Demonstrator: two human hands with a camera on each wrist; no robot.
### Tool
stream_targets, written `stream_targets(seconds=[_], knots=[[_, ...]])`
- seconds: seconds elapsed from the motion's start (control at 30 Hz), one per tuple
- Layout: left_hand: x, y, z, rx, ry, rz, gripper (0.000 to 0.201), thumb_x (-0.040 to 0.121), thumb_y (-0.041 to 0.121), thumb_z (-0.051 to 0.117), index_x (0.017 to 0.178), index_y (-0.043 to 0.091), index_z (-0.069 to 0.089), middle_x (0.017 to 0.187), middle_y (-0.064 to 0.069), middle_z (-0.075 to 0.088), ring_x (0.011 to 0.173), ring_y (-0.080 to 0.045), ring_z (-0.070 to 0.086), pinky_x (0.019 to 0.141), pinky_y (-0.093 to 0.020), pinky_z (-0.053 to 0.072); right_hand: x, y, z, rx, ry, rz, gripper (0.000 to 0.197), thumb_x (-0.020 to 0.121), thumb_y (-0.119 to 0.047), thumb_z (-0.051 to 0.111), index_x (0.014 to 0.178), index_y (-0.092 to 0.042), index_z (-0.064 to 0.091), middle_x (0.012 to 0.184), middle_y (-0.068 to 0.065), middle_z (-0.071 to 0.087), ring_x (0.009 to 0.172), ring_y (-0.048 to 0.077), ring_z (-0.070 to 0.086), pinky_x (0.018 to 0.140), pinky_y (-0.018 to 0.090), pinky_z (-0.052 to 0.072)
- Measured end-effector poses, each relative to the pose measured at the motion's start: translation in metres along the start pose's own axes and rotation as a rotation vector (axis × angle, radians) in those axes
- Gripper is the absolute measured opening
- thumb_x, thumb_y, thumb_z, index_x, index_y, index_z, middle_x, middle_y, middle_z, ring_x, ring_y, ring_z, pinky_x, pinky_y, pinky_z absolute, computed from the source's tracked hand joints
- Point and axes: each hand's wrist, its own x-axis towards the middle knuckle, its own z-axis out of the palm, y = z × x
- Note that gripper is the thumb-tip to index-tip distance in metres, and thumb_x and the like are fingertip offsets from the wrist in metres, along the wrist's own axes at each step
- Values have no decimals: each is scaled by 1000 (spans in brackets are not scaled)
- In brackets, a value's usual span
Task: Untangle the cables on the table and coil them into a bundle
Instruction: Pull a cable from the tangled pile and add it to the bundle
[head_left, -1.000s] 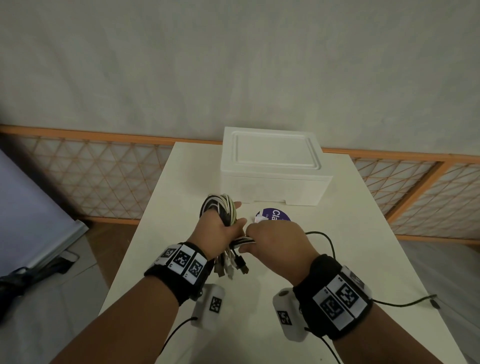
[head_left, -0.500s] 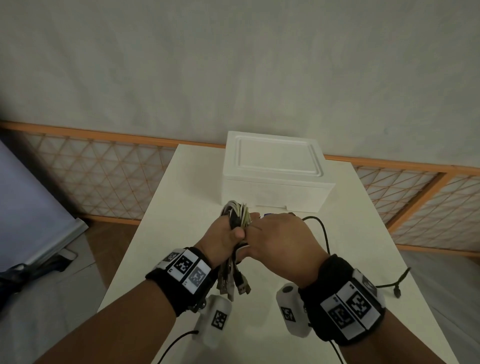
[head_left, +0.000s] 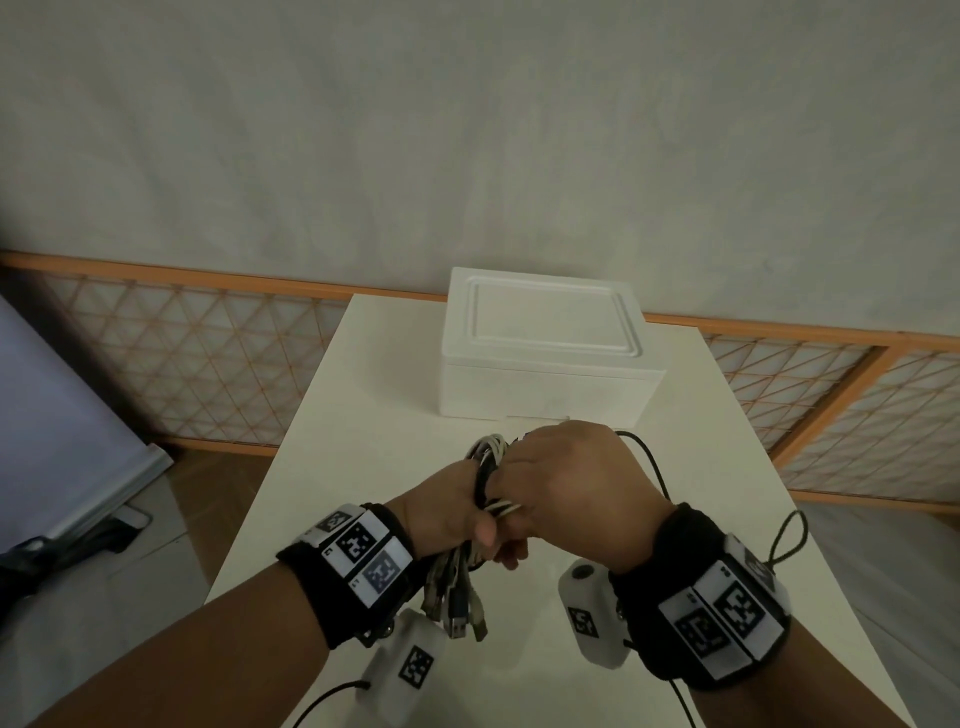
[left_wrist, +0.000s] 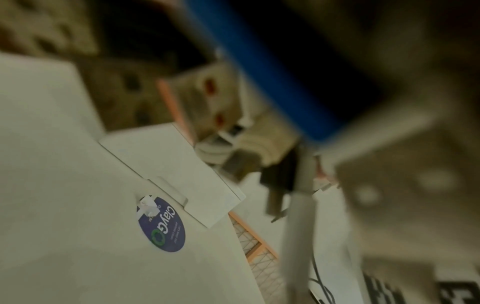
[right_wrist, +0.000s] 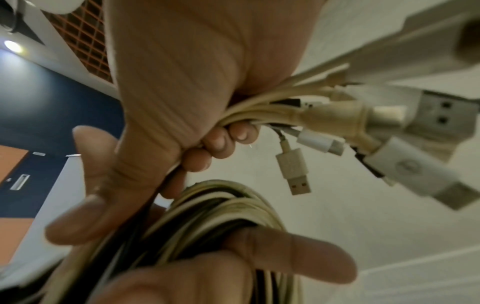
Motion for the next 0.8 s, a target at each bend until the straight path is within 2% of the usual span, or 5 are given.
stream_targets(seconds=[0.07, 0.17, 0.43, 0.67, 0.8], knots=[[0, 4, 3, -14, -52, 18, 16, 65, 21, 73, 80, 16, 72, 63, 2, 69, 59, -10, 67, 57, -23, 54, 1, 0, 0, 42, 27, 30, 23, 63, -37, 68, 75, -19, 62, 53, -6, 54, 44, 15, 50, 40, 24, 42], [2, 5, 4, -17, -60, -19, 81, 43, 42, 90, 99, -7, 57, 61, 0, 66, 56, -13, 65, 54, -25, 53, 1, 1, 5, 39, 59, 58, 30, 62, -24, 73, 85, -15, 55, 53, -4, 53, 43, 16, 48, 38, 24, 41], [1, 17, 1, 172, -42, -41, 15, 45, 14, 75, 50, 27, 69, 52, 10, 63, 54, -3, 60, 58, -17, 47, -10, 5, 16, 13, 234, 48, 45, 60, -34, 81, 81, -19, 43, 54, -4, 50, 46, 16, 43, 48, 19, 25], [5, 9, -14, -281, 368, 70, 52, 70, 28, 82, 111, 2, 63, 77, -17, 64, 72, -24, 63, 69, -29, 54, -18, 5, 16, -62, 285, 62, 51, 62, -55, 80, 78, -19, 48, 52, -3, 51, 43, 16, 46, 46, 18, 29], [2, 8, -27, -115, 445, 78, 23, 76, 17, 67, 98, 12, 70, 53, -6, 51, 52, -20, 52, 62, -31, 47, -50, 6, 40, 40, 163, 252, 48, 70, -65, 57, 68, -19, 43, 47, -7, 47, 39, 12, 44, 41, 16, 23]])
